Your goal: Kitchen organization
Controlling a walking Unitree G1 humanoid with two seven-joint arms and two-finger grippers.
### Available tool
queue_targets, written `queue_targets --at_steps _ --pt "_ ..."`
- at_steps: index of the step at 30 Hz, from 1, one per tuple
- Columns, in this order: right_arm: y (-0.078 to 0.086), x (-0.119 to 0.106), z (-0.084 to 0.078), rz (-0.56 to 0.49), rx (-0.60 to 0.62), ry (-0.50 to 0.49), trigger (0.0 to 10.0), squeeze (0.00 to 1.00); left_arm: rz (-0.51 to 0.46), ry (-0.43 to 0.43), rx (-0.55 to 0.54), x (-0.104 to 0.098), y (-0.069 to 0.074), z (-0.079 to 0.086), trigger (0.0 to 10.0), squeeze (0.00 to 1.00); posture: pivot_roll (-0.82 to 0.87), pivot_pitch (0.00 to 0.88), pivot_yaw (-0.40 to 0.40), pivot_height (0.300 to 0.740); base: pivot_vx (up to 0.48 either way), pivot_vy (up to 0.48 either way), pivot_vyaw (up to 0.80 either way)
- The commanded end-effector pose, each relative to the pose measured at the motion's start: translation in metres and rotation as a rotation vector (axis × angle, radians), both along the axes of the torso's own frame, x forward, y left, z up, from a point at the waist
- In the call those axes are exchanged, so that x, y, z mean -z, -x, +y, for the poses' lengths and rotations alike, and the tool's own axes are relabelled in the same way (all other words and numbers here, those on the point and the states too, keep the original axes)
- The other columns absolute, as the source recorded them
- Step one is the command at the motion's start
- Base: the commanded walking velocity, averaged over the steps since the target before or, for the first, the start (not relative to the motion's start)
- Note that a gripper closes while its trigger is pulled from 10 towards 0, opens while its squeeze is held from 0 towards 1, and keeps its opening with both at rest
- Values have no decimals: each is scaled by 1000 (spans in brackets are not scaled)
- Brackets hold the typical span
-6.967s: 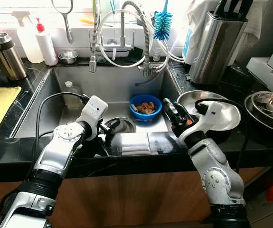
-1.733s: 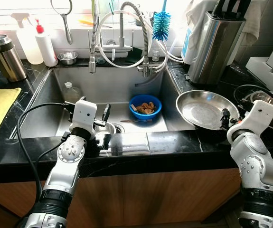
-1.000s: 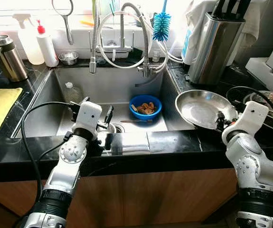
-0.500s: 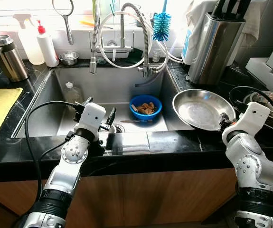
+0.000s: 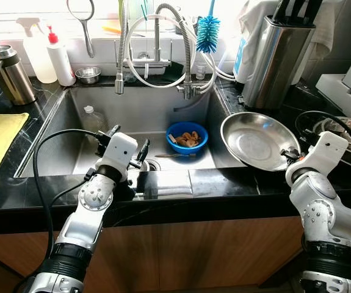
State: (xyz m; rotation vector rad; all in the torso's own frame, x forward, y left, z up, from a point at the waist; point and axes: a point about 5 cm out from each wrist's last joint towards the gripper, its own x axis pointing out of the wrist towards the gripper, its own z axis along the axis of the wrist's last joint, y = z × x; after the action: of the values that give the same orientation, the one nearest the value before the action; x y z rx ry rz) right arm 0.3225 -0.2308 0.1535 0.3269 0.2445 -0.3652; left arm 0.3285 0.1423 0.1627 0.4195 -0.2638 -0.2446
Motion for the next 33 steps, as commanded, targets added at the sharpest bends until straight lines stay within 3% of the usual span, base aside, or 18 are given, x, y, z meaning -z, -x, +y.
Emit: queue_targets --at_steps 1,6,12,13,14,17,21,26,28,33 --pt "-3 -8 2 -38 -2 -14 0 0 -21 -15 14 -5 -1 -3 10000 0 -8 27 -24 740 0 0 0" --pt "-4 -8 3 -55 0 -22 0 0 -22 -16 13 -5 -1 -3 10000 0 -9 27 -24 740 0 0 0" --pt "-7 -35 10 -276 -46 -64 0 0 -27 -13 7 -6 -1 -2 10000 0 -10 27 -23 740 0 0 0" --pt "-8 -39 13 -301 -70 -61 3725 0 -28 -12 6 -6 -2 -2 10000 0 -10 27 -23 740 0 0 0" --pt "-8 -44 16 -333 -99 -54 10000 0 -29 -11 5 -7 -2 -3 10000 0 -10 27 -23 740 0 0 0" --pt "-9 -46 20 -370 -123 -44 10000 0 -26 17 -6 -8 -3 -2 10000 0 -9 27 -25 740 0 0 0" --pt "-6 -44 24 -414 -170 -18 10000 0 -2 148 -58 -13 -7 9 10000 0 -7 28 -28 740 0 0 0" --pt "-3 -51 43 -487 -323 24 10000 0 11 282 -74 -19 -10 16 10000 0 -9 26 -28 740 0 0 0" --pt "-2 -55 53 -523 -384 34 10000 0 14 376 -58 -25 -11 15 10000 0 -11 23 -28 740 0 0 0" --pt "-3 -53 56 -522 -400 44 10000 0 14 443 -57 -31 -12 16 10000 0 -10 22 -29 740 0 0 0"
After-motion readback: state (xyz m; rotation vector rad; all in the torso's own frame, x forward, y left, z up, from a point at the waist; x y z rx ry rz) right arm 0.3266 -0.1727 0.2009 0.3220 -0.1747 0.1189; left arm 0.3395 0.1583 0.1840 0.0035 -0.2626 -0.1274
